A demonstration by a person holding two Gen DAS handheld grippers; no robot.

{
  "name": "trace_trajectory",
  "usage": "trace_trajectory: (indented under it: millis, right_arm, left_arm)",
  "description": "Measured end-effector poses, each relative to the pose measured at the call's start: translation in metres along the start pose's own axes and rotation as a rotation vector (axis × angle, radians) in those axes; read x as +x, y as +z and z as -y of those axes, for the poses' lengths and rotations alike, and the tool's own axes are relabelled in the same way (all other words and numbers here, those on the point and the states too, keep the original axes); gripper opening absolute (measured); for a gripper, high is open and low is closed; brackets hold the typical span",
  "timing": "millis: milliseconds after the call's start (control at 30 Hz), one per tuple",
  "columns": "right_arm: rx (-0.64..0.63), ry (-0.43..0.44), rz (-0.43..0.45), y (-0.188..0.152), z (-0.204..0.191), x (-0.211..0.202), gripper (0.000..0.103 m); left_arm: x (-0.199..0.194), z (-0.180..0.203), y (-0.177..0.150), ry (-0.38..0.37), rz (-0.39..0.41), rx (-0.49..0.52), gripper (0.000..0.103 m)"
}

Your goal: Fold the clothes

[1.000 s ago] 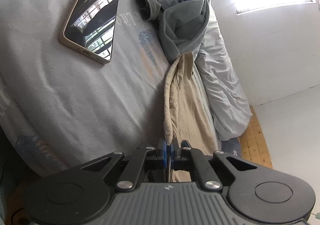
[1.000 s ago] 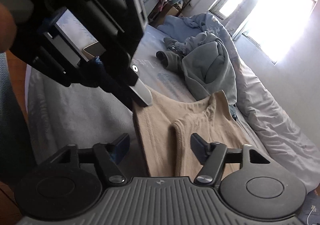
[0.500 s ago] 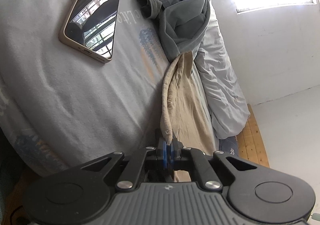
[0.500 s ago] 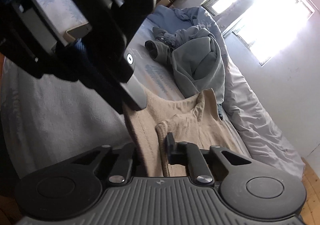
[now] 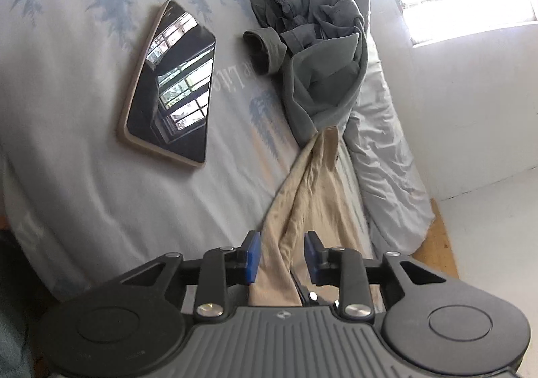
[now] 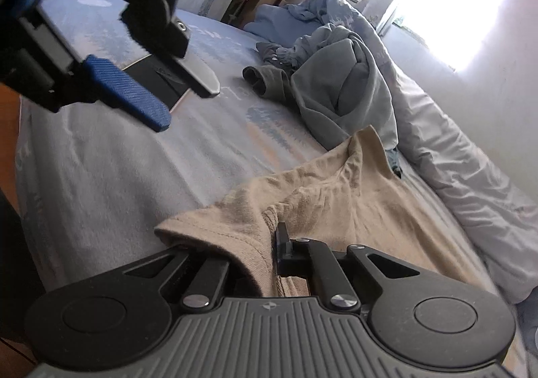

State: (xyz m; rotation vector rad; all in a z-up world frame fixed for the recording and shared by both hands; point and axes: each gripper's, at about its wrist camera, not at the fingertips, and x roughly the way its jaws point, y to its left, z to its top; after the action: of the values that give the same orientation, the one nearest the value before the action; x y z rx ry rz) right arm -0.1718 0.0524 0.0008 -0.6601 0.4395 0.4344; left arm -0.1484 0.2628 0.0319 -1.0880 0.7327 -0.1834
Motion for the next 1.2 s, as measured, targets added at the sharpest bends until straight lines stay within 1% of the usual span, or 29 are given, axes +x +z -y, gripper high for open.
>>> trace_trajectory:
  millis: [33,67,133,167,200,267,333,467,533,667,767,867,933,1033,1133,1200]
  right_arm:
    - [0.015,0.006,-0.002,0.000,0.001,-0.001,0.004]
    - [0.029,0.012,-0.002,0.000,0.002,-0.001,0.004]
    - [0.049,0.019,-0.001,-0.001,0.004,-0.002,0.004]
    - [0.059,0.022,-0.001,-0.001,0.005,-0.003,0.004]
    - [0.070,0.024,0.001,-0.001,0.006,-0.004,0.004]
    - [0.090,0.030,0.006,-0.001,0.009,-0.006,0.004]
    - [0.111,0.041,0.008,-0.001,0.013,-0.007,0.004]
    - [0.139,0.062,0.000,-0.003,0.019,-0.008,0.004]
    - [0.147,0.067,-0.002,-0.005,0.020,-0.008,0.004]
    - [0.172,0.077,0.002,-0.003,0.025,-0.009,0.004]
    - [0.183,0.084,0.003,-0.002,0.027,-0.008,0.004]
    - [0.188,0.086,0.008,-0.002,0.028,-0.009,0.004]
    - [0.194,0.088,0.015,-0.002,0.029,-0.011,0.004]
    - [0.207,0.091,0.026,-0.002,0.032,-0.013,0.004]
    - [0.217,0.091,0.029,-0.002,0.035,-0.015,0.004]
    - [0.216,0.091,0.033,-0.003,0.035,-0.017,0.004]
  left_arm:
    - [0.004,0.004,0.004,0.004,-0.011,0.015,0.032]
    - [0.010,0.010,0.010,0.006,-0.026,0.032,0.043]
    - [0.022,0.022,0.021,0.005,-0.062,0.071,0.054]
    - [0.030,0.031,0.028,-0.002,-0.083,0.104,0.058]
    - [0.040,0.041,0.035,-0.003,-0.100,0.144,0.060]
    - [0.058,0.058,0.048,0.009,-0.105,0.215,0.062]
    - [0.079,0.068,0.061,0.007,-0.115,0.259,0.064]
    - [0.125,0.078,0.086,0.010,-0.143,0.358,0.064]
    - [0.146,0.078,0.095,0.033,-0.152,0.399,0.064]
    - [0.184,0.075,0.103,0.058,-0.180,0.447,0.063]
    - [0.200,0.074,0.108,0.027,-0.181,0.454,0.063]
    - [0.217,0.080,0.112,0.004,-0.218,0.469,0.063]
    - [0.230,0.088,0.113,-0.014,-0.259,0.498,0.063]
    - [0.245,0.099,0.115,-0.023,-0.300,0.550,0.062]
    - [0.256,0.104,0.122,-0.022,-0.310,0.546,0.061]
    - [0.262,0.108,0.127,-0.010,-0.305,0.540,0.056]
